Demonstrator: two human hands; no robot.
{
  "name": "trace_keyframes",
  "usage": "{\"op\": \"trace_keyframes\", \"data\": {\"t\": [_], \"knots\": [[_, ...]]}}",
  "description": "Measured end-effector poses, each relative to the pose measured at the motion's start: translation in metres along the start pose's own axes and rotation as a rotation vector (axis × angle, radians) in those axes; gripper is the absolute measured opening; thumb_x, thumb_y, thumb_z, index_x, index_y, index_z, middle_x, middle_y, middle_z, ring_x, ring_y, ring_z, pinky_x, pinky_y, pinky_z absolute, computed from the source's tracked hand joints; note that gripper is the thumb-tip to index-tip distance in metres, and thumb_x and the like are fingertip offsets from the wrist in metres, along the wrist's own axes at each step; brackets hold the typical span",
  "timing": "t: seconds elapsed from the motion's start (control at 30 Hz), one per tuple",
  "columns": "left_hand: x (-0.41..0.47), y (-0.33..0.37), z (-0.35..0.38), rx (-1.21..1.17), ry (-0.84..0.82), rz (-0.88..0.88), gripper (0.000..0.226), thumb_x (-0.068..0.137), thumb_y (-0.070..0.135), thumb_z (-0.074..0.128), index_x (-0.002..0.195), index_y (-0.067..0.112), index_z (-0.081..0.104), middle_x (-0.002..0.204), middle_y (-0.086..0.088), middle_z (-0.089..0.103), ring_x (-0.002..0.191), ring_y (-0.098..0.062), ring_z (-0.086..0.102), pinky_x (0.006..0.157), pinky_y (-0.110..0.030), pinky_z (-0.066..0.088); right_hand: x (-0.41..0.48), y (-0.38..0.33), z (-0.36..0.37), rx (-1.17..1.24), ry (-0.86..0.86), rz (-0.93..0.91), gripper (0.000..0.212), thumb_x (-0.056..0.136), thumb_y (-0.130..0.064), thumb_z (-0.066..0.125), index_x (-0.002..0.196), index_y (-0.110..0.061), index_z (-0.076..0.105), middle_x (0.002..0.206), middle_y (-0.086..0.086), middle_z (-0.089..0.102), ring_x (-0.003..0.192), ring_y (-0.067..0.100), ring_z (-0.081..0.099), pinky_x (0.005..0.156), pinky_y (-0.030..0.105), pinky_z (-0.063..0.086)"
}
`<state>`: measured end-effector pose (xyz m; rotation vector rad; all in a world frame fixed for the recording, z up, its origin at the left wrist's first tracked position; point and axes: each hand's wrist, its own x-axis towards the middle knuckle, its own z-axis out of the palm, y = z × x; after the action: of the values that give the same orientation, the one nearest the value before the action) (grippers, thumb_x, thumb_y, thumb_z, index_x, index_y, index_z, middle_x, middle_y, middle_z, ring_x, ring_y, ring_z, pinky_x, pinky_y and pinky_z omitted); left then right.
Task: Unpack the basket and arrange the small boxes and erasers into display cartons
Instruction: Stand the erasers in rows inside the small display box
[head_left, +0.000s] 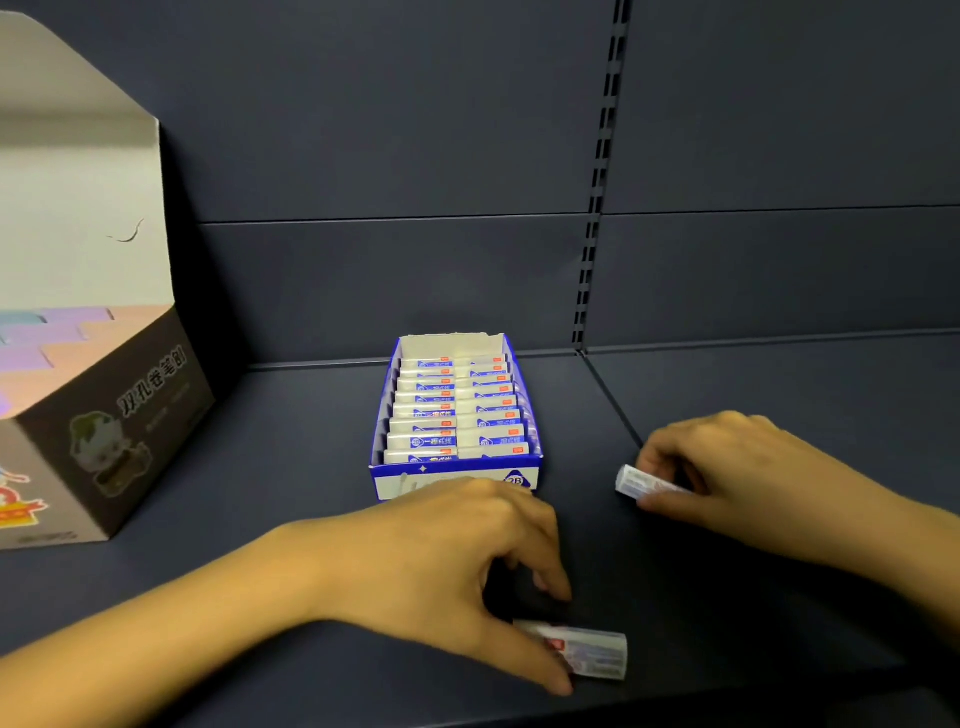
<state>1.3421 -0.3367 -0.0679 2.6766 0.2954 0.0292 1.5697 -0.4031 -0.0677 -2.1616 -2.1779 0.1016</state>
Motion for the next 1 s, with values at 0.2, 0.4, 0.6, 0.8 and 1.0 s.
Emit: {"op": "trace_keyframes", "data": {"t": [0.2, 0.4, 0.6, 0.8, 1.0], "knots": [[0.002, -0.002, 0.008, -0.045, 0.022, 0.026, 0.030, 0.075, 0.038, 0.075, 0.101, 0.021, 0.072, 0.092, 0.009, 0.061, 0.081, -0.008, 0.056, 0.071, -0.025, 0.048, 0.002, -0.008, -0.003, 0.106, 0.041, -0.036, 0.014, 0.090, -0.044, 0.052, 0.099, -0.033, 0.054, 0.072, -0.019, 0.051, 0.066, 0.000, 0.052, 0.057, 0.014, 0.037], [0.006, -0.001, 0.016, -0.051, 0.092, 0.040, 0.011, 0.075, 0.024, 0.074, 0.084, 0.018, 0.070, 0.082, 0.007, 0.061, 0.071, -0.009, 0.056, 0.061, -0.018, 0.044, 0.005, -0.013, -0.003, 0.287, 0.096, -0.107, 0.026, 0.088, -0.035, 0.057, 0.111, -0.041, 0.046, 0.082, -0.013, 0.057, 0.067, -0.001, 0.058, 0.061, 0.008, 0.041], [-0.004, -0.007, 0.000, -0.168, 0.252, -0.006, 0.011, 0.074, 0.014, 0.074, 0.082, 0.016, 0.067, 0.074, 0.002, 0.066, 0.065, -0.012, 0.058, 0.065, -0.031, 0.050, 0.008, -0.016, -0.011, 0.746, 0.167, -0.153, 0.023, 0.086, -0.014, 0.062, 0.102, -0.030, 0.060, 0.079, 0.005, 0.073, 0.061, 0.012, 0.067, 0.064, 0.018, 0.054], [-0.022, -0.035, -0.035, -0.485, 0.377, -0.117, 0.023, 0.078, 0.029, 0.071, 0.099, 0.022, 0.066, 0.085, 0.000, 0.070, 0.076, -0.019, 0.061, 0.075, -0.033, 0.049, 0.020, -0.024, -0.019, 1.082, 0.129, -0.103, 0.015, 0.083, 0.005, 0.061, 0.083, -0.009, 0.055, 0.087, 0.012, 0.074, 0.071, 0.019, 0.070, 0.069, 0.026, 0.058], [-0.023, -0.057, -0.047, -0.700, 0.507, -0.217, 0.028, 0.085, 0.024, 0.051, 0.101, 0.007, 0.064, 0.095, 0.000, 0.073, 0.097, -0.008, 0.065, 0.087, -0.017, 0.051, 0.035, -0.037, -0.022, 1.127, 0.078, -0.039, 0.024, 0.066, -0.012, 0.072, 0.087, -0.009, 0.062, 0.087, 0.005, 0.075, 0.083, 0.019, 0.073, 0.074, 0.027, 0.059]]}}
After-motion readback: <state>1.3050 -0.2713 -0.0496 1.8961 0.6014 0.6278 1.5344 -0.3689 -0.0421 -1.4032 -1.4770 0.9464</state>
